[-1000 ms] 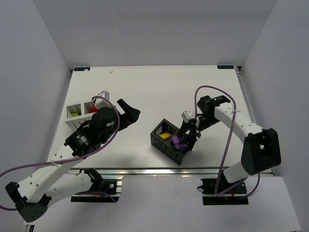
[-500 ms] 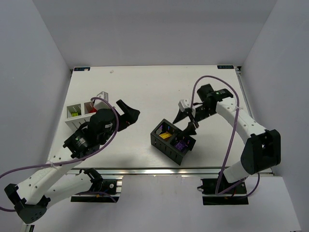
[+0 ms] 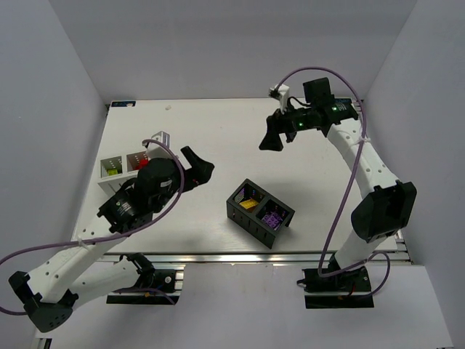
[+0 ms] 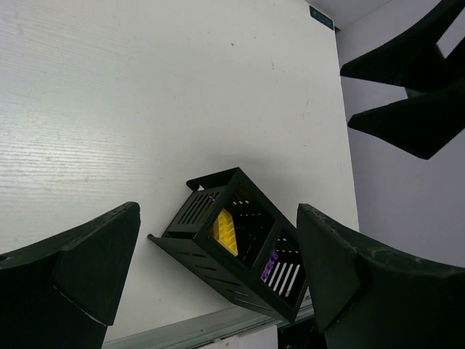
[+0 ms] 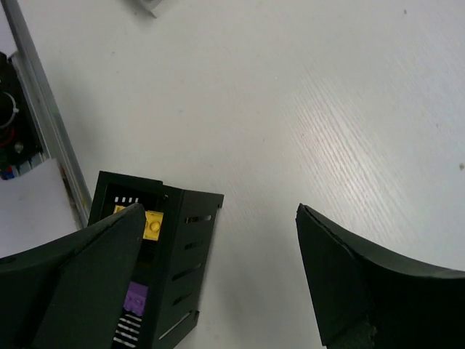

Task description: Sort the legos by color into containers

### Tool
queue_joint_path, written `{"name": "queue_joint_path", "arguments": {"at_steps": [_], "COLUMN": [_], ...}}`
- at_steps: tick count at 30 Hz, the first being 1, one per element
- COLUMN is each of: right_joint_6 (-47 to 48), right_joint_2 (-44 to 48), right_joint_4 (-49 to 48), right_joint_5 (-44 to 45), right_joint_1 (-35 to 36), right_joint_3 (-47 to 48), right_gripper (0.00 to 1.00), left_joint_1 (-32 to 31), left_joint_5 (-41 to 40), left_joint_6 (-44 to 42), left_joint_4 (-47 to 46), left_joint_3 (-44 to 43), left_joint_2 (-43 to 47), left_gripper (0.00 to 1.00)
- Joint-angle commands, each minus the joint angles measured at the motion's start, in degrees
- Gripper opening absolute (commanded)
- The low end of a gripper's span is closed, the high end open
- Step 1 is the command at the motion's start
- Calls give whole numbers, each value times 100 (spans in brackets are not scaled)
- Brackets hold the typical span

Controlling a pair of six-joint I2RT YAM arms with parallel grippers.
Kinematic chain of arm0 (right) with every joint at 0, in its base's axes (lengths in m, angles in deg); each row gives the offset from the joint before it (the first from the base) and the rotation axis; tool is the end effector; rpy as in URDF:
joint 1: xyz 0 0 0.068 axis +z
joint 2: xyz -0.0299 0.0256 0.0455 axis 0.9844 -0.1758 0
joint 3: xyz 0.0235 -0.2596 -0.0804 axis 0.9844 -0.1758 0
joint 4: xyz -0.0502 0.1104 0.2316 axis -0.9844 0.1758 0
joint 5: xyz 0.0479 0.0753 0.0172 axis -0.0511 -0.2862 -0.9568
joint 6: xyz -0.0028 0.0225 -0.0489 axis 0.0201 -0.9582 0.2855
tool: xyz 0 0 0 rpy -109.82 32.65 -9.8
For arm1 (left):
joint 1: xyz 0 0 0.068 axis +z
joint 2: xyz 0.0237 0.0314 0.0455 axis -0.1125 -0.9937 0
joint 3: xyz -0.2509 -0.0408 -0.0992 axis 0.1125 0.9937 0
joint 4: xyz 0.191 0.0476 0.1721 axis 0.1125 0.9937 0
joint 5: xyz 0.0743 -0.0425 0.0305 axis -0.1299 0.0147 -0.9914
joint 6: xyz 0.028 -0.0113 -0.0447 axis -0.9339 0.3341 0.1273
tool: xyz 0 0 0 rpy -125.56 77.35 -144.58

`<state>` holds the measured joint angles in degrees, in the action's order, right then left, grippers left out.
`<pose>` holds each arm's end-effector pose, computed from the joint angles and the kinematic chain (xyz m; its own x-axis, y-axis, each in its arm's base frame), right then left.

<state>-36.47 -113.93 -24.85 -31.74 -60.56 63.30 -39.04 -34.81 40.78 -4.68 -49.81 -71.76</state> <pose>0.3359 0.1433 0.3777 -0.3175 -0.4103 -0.8549 -0.9038 0.4037 0.1419 0.1368 -0.1204 0.3607 -0.5158 -0.4819 -0.7083 0.0550 0.8065 -0.5887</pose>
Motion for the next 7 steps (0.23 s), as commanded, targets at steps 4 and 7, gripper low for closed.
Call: {"name": "queue_joint_path", "arguments": {"at_steps": [4,7], "right_joint_6": [-1111,-1340], "right_joint_2": [408,769], "right_joint_4": [-496,-1191], "right_joint_5": [329,584], "right_joint_1": [-261,-331], "right_joint_3": [-154,-839], "right_gripper": [89,89], "left_joint_1": [-12,-12], "left_joint_5": [130,157], "left_joint_6": [-379,-406], "left_joint_4": [-72,-133], "left_joint_3": [-328,-310], "left_joint_2": [-137,-129], "left_gripper": [98,98]}}
